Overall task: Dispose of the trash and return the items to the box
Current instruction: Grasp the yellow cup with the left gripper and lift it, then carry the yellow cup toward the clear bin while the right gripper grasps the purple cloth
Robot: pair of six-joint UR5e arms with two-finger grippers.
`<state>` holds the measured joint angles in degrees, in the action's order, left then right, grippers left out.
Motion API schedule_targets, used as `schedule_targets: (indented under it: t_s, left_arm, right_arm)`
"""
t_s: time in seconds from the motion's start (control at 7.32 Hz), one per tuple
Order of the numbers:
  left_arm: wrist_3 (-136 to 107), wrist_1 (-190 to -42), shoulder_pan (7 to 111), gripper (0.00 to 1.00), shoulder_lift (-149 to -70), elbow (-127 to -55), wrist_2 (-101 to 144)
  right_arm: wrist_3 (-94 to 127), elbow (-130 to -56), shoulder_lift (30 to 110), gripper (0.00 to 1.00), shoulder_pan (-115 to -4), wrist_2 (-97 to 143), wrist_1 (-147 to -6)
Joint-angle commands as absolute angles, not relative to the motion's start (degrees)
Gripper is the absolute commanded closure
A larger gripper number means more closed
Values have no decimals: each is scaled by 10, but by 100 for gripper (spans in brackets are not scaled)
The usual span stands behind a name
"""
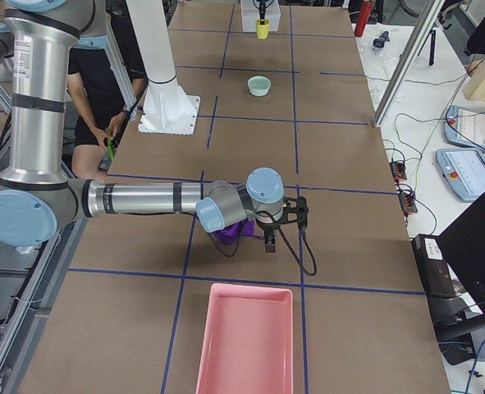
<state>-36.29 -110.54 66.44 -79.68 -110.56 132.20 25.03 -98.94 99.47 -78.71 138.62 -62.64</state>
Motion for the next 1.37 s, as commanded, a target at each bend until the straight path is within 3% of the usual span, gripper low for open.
schedule_targets:
  t_s: [0.0,0.55,0.96,1.09,1.23]
  left_arm:
    - [-268,-985,722,100,-850,-1120,1304]
    - [-85,-791,837,100,-968,-1092,1238]
    - [-49,-791,871,100,-981,-1053,1236]
    - [-48,-793,878,100,-981,-1045,1235]
    - [-35,-794,884,100,-981,-1039,1235]
  right_arm:
    - [280,-989,1041,0,-716,1376,-506]
    - [280,-994,1062,0,-615,1333,-497]
    - [281,-1007,1095,0,-586,1326,-497]
    - [282,-1007,1097,14,-579,1325,-497]
    - [283,-1007,1097,75,-577,1324,-498]
